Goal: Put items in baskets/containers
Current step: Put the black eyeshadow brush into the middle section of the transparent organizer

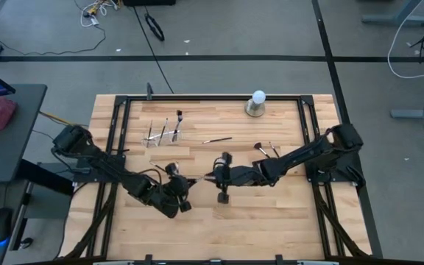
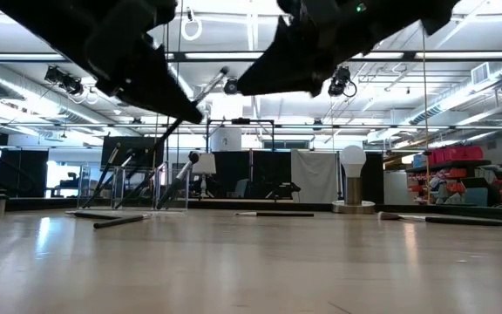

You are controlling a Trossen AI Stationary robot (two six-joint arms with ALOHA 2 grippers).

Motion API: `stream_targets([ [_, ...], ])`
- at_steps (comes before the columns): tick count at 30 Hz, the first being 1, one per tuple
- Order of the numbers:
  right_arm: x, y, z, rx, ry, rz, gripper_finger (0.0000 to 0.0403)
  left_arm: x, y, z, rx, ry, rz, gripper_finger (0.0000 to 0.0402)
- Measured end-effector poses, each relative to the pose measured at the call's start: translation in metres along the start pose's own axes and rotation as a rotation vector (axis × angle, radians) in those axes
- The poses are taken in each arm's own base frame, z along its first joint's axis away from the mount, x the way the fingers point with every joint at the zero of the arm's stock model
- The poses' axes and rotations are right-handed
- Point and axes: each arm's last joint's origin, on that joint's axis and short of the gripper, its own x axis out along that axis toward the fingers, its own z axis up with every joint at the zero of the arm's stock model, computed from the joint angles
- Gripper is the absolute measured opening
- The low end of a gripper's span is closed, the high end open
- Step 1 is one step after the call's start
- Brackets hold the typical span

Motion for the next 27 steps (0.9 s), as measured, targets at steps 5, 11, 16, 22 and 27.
stream_targets([
  [5, -0.019, 0.003, 0.000, -0.017, 0.008, -0.132, 0.0084, -0.012, 0.047, 0.002, -0.080, -0.022, 0.075, 0.0020],
  [11, -0.024, 0.013, -0.013, -0.008, -0.034, -0.096, 0.0084, -0.024, 0.117, 0.011, -0.180, -0.144, 0.157, 0.0020],
  [16, -0.025, 0.012, -0.022, 0.028, -0.108, -0.069, 0.0078, -0.026, 0.161, 0.012, -0.182, -0.215, 0.278, 0.0020],
  [22, -0.026, 0.012, -0.025, 0.033, -0.146, -0.063, 0.0075, -0.014, 0.194, 0.002, -0.163, -0.164, 0.428, 0.0020],
  [27, -0.027, 0.012, -0.024, 0.021, -0.153, -0.063, 0.0075, -0.004, 0.206, -0.017, -0.159, -0.112, 0.434, 0.0022],
])
